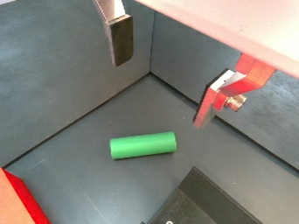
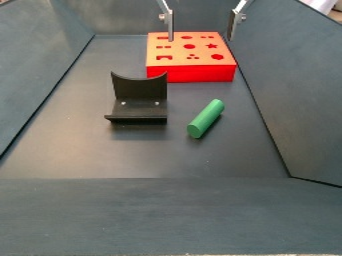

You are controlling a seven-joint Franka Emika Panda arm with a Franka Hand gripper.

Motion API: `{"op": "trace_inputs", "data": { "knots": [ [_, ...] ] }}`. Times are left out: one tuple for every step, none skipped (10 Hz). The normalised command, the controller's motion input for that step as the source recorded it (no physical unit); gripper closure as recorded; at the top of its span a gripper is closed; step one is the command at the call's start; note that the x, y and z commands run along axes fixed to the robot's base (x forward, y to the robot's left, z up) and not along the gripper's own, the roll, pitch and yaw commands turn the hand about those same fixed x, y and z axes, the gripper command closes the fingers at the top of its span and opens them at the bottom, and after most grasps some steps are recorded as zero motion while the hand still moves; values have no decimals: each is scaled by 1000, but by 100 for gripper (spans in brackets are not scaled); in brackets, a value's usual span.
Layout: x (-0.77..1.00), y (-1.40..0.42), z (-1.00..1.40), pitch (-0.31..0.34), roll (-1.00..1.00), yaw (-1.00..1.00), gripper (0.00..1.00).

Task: Pick up the round object. Move up. Place the round object on the fixture. Regrasp the round object. Move to above the board. Insert the round object.
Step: Pick up the round object.

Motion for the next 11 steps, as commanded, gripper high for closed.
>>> {"op": "trace_inputs", "data": {
  "knots": [
    [0,0,0,0,-13,0,0],
    [-63,31,0,-19,0,0,0],
    [-526,-234,-486,-154,264,-291,0],
    [0,0,-783,-3,180,-986,0],
    [0,0,-809,-1,163,-1000,0],
    [0,0,-823,-3,164,-1000,0],
    [0,0,-820,-4,164,-1000,0],
    [0,0,-826,-4,166,-1000,0],
    [0,0,-846,-7,154,-1000,0],
    [63,-120,-631,0,114,-877,0],
    [34,-97,-186,-37,0,0,0]
  ]
}}
